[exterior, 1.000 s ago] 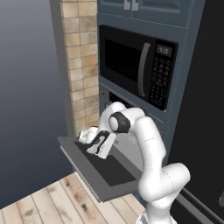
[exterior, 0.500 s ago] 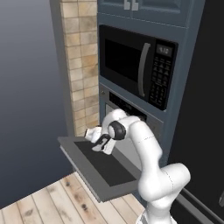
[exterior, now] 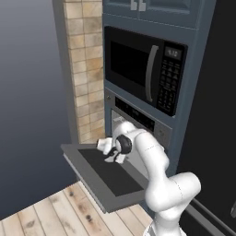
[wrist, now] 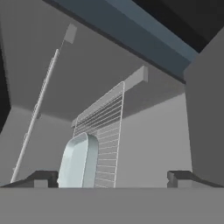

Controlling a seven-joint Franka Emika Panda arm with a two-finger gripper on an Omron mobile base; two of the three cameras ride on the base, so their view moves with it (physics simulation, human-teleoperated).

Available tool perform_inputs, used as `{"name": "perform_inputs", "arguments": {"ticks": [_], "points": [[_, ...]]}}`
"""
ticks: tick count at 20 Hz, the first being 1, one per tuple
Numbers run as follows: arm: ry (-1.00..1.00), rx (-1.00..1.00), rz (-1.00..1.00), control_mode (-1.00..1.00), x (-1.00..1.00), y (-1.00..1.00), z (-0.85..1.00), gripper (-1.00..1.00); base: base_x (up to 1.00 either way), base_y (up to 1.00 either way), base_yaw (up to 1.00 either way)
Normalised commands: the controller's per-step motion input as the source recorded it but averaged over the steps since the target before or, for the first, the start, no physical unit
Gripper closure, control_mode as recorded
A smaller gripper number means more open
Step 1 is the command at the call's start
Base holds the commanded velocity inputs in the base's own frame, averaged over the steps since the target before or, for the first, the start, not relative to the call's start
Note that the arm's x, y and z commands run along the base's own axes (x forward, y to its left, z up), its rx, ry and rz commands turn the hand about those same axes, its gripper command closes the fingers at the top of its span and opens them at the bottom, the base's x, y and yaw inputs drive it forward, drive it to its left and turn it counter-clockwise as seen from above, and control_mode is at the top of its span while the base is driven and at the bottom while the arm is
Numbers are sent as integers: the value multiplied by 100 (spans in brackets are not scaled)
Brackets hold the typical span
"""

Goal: Take the baked cake out of the oven and place it on the plate for cooling. Then close the oven door.

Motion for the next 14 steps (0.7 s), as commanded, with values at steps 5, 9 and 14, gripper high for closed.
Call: {"name": "perform_inputs", "arguments": {"ticks": [5,9,14], "points": [[-12,0,8,-100,9,-34,-21,-100,0,0,0],[-11,0,11,-100,18,-42,-17,-100,0,0,0],[-6,0,13,-100,33,-41,-27,-100,0,0,0]]}}
